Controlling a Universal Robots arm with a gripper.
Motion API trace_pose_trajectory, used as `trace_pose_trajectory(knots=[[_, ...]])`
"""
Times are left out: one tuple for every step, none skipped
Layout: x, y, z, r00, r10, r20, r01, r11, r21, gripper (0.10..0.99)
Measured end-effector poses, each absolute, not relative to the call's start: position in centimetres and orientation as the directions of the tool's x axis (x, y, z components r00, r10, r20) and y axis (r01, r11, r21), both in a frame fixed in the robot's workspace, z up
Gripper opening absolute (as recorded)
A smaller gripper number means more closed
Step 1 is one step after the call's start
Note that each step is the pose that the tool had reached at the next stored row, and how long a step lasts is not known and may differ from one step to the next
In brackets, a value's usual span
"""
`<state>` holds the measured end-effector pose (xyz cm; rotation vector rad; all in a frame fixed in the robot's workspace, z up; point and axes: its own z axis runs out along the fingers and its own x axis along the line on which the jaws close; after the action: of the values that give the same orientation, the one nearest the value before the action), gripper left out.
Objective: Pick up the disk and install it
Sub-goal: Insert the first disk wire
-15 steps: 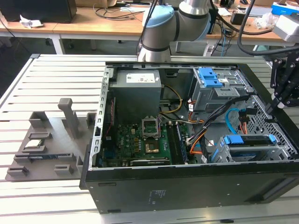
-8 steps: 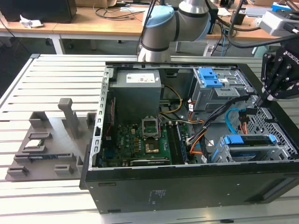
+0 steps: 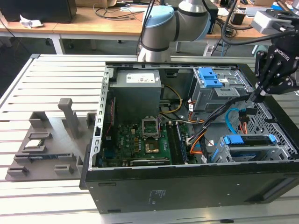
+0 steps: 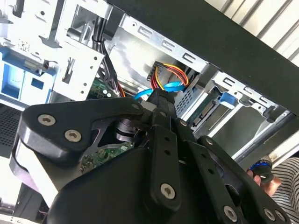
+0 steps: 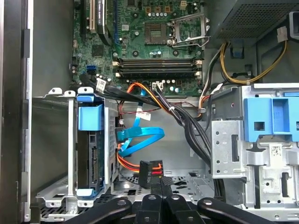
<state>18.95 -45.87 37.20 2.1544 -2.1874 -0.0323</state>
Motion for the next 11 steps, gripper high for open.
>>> trace_pose_trajectory(knots=[[19.0,-45.8,37.1,-0.014,-0.999,0.036,-0.998,0.016,0.065,0.106],[19.0,-45.8,37.0,-0.014,-0.999,0.036,-0.998,0.016,0.065,0.106],[19.0,-45.8,37.0,-0.014,-0.999,0.036,-0.998,0.016,0.065,0.106],[19.0,-45.8,37.0,-0.014,-0.999,0.036,-0.998,0.016,0.065,0.106],[19.0,-45.8,37.0,-0.014,-0.999,0.036,-0.998,0.016,0.065,0.106],[19.0,-45.8,37.0,-0.014,-0.999,0.036,-0.998,0.016,0.065,0.106],[19.0,-45.8,37.0,-0.014,-0.999,0.037,-0.998,0.016,0.065,0.106],[19.0,-45.8,37.0,-0.014,-0.999,0.037,-0.998,0.016,0.065,0.114],[19.0,-45.8,37.0,-0.014,-0.999,0.037,-0.998,0.016,0.065,0.235],[19.0,-45.8,37.0,-0.014,-0.999,0.037,-0.998,0.016,0.065,0.294],[19.0,-44.8,36.9,-0.014,-0.999,0.037,-0.998,0.016,0.065,0.361]])
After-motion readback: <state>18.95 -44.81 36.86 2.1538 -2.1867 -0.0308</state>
